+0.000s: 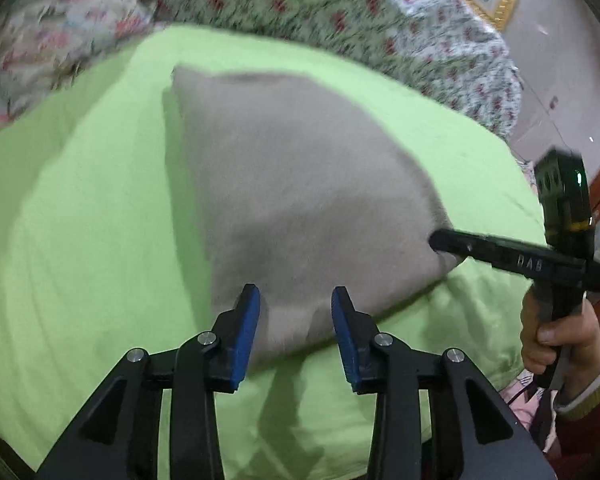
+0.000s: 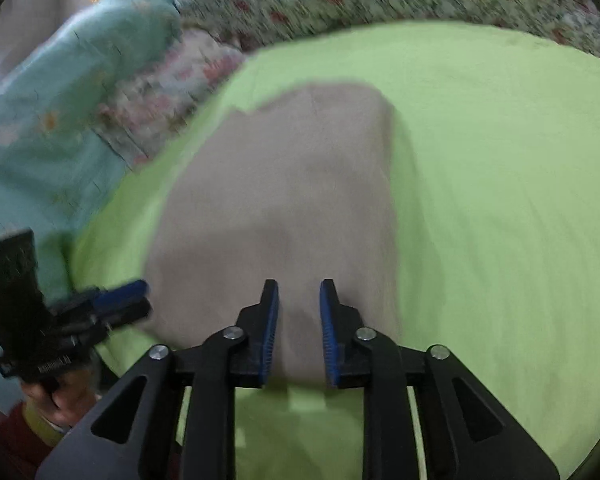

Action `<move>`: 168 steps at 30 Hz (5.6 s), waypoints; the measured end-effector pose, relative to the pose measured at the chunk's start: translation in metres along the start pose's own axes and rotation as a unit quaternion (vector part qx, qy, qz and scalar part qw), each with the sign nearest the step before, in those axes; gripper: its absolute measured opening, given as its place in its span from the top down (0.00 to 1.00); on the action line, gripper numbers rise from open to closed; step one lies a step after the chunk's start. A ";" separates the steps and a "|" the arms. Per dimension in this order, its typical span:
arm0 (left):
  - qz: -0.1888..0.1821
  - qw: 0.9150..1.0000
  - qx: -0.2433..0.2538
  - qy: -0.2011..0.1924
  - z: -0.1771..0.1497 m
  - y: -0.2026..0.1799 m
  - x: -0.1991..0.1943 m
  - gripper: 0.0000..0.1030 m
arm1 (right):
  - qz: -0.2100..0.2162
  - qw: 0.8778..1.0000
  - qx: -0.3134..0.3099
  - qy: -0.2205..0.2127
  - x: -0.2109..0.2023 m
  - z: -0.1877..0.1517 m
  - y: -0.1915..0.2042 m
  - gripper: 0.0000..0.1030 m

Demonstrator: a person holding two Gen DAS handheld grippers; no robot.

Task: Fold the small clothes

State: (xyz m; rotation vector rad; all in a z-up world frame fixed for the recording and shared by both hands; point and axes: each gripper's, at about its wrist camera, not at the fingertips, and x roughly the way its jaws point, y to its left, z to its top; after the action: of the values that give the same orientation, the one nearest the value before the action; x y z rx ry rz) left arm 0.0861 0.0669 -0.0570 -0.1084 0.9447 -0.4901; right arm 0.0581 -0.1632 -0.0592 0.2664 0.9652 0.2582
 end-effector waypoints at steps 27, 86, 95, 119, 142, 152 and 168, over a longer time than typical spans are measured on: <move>0.105 0.995 -0.002 -0.002 -0.043 -0.001 -0.046 0.24 | -0.032 0.998 0.035 -0.033 -0.062 -0.049 -0.027 0.48; 0.235 0.971 0.050 0.000 0.011 -0.016 -0.047 0.12 | -0.022 0.996 -0.086 0.012 -0.043 0.004 0.033 0.10; 0.228 0.973 0.041 -0.007 0.022 -0.015 -0.047 0.12 | -0.020 0.995 -0.096 0.018 -0.033 0.016 0.043 0.09; 0.234 0.972 0.028 -0.007 0.032 -0.012 -0.041 0.10 | -0.019 0.998 -0.064 0.009 -0.028 0.033 0.035 0.08; 0.239 0.970 0.038 -0.010 0.034 -0.017 -0.041 0.05 | -0.019 0.998 -0.057 0.007 -0.027 0.036 0.036 0.07; 0.239 0.970 0.037 -0.008 0.035 -0.016 -0.040 0.05 | -0.019 0.998 -0.059 0.007 -0.027 0.034 0.040 0.07; 0.239 0.970 0.040 -0.010 0.034 -0.019 -0.041 0.05 | -0.018 0.998 -0.062 0.008 -0.026 0.034 0.040 0.07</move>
State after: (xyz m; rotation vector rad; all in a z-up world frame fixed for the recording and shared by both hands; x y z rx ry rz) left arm 0.0864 0.0638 -0.0006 0.1857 0.8940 -0.0794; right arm 0.0684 -0.1376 -0.0070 0.1333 0.9653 0.2869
